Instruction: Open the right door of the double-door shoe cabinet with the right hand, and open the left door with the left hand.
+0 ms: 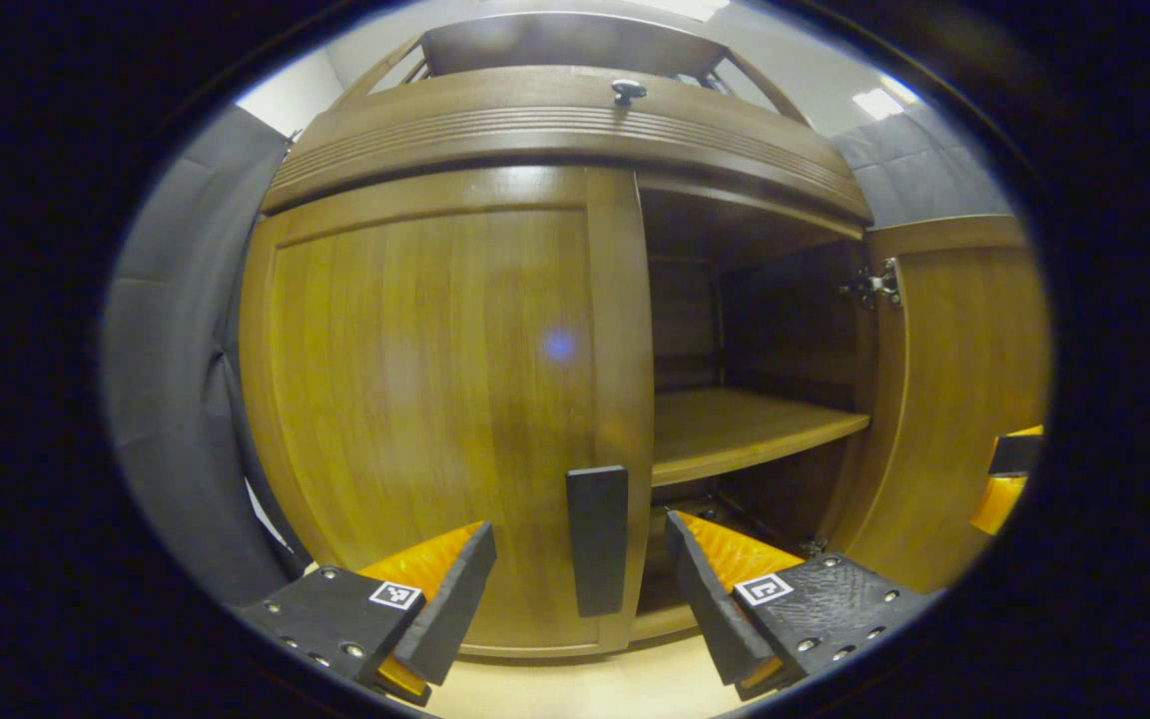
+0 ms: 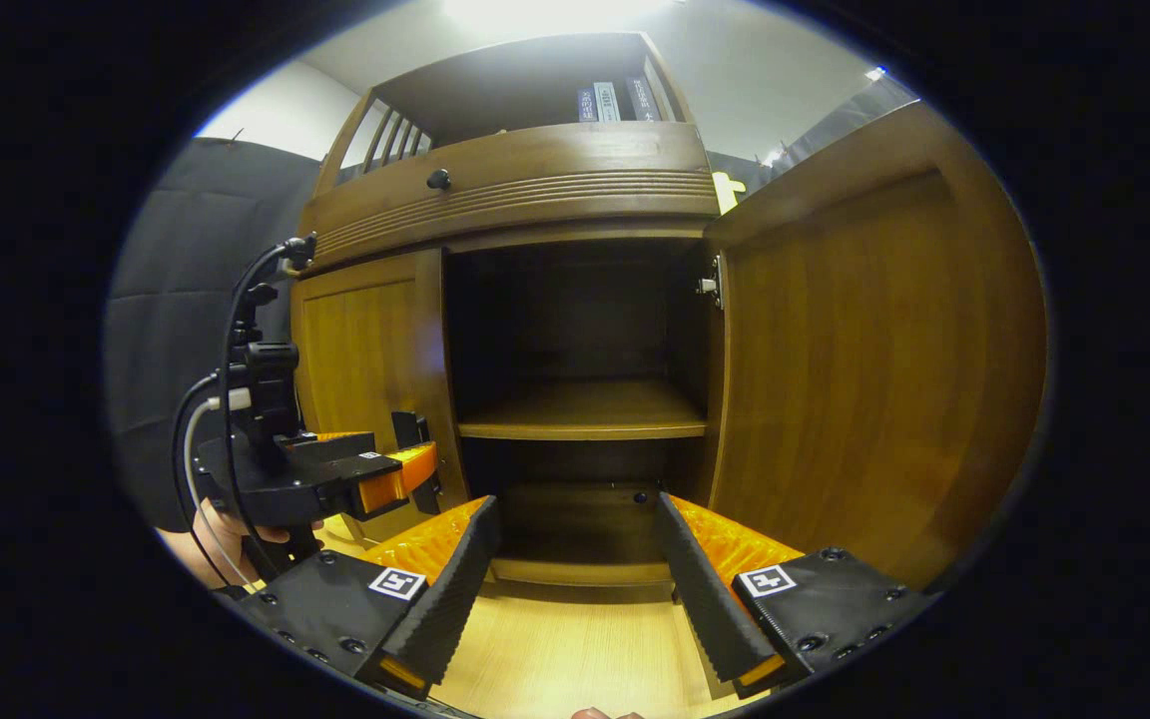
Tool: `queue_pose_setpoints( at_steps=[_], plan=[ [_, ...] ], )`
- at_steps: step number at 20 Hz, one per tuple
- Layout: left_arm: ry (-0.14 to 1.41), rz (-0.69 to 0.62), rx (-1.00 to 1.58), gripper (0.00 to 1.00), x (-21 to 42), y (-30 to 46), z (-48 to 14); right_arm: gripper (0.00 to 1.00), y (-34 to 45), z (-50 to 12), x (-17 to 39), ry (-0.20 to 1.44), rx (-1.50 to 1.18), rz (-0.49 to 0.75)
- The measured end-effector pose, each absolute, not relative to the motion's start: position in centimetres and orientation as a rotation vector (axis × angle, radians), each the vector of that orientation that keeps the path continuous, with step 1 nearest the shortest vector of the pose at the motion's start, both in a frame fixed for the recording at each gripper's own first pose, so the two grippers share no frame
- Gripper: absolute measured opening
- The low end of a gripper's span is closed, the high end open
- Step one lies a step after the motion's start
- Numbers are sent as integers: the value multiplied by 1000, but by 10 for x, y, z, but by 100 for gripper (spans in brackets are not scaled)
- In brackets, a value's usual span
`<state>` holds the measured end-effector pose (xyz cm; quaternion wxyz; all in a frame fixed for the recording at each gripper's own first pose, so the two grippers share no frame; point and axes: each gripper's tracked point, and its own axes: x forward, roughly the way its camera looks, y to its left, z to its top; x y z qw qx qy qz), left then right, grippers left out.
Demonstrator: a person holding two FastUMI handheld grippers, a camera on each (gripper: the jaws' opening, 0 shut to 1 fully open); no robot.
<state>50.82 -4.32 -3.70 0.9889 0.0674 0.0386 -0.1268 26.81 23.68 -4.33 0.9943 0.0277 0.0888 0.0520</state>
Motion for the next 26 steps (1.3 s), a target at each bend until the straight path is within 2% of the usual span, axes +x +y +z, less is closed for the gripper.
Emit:
queue_pose_setpoints(
  at_steps=[1,4,6,8,10,14,15,18,20,26],
  plan=[
    [74,-244,132,100,515,-43,-40,93,238,-46,269,181,58,104],
    [101,-240,91,80,529,-42,-50,93,235,-50,281,193,68,104],
    [103,-235,68,79,537,-44,-55,93,234,-51,288,195,71,101],
    [101,-256,55,60,540,-52,-51,93,233,-54,291,200,70,100],
    [109,-278,50,50,540,-59,-57,93,233,-57,292,205,69,101],
    [104,-198,131,31,540,-57,-59,93,233,-59,295,208,66,100],
    [111,-190,139,31,540,-57,-61,93,232,-59,295,209,67,99],
    [102,-196,107,13,539,-60,-59,93,230,-57,292,198,66,93],
    [100,-201,117,6,540,-57,-61,93,229,-57,293,200,67,91],
    [98,-213,95,5,528,-54,-60,93,224,-55,288,194,79,72]
  ],
)
